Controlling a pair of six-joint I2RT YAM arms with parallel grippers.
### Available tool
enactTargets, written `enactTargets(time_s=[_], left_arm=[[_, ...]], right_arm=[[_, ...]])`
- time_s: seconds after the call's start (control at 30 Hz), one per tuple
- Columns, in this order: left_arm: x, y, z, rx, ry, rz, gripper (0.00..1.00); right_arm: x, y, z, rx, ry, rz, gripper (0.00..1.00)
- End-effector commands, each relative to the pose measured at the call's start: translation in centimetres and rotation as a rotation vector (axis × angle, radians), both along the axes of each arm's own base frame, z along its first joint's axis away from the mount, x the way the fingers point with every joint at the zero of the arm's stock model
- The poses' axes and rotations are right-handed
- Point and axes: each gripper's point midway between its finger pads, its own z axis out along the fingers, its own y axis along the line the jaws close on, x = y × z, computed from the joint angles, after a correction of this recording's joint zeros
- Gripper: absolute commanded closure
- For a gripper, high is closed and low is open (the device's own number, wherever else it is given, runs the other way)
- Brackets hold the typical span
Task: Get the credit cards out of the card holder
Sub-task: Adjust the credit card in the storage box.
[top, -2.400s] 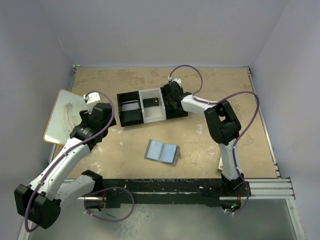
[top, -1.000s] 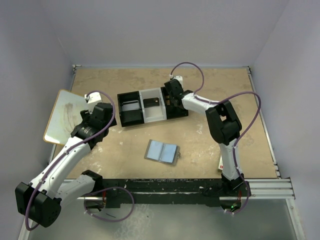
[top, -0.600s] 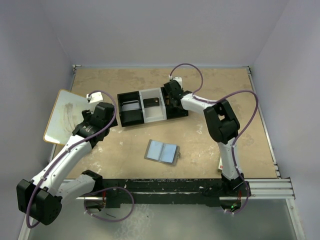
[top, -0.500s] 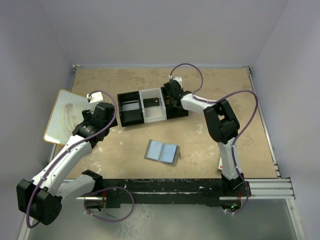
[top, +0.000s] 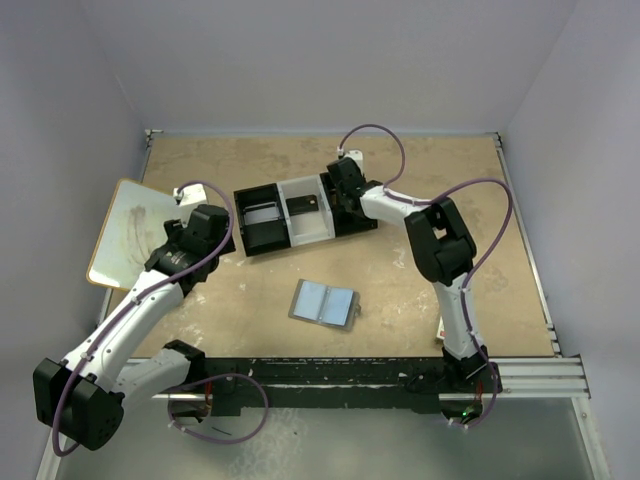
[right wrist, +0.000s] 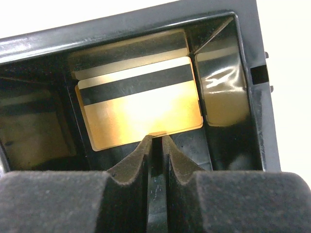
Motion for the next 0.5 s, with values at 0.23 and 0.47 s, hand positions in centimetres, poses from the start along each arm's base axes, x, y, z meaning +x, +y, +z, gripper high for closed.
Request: enactTargets(time_s=[0.23, 0.47], left_arm=[[0.6, 0.0, 1.5, -0.004, -0.045, 0.001, 0.25], [0.6, -0.2, 1.4, -0.009, -0.042, -0.007, 0.25]], right_arm=[[0.1, 0.8, 6.0, 0.086, -0.076, 0.044, 0.76], [-1.4, 1.3, 12.8, 0.183, -0.169, 0.111, 0.64]])
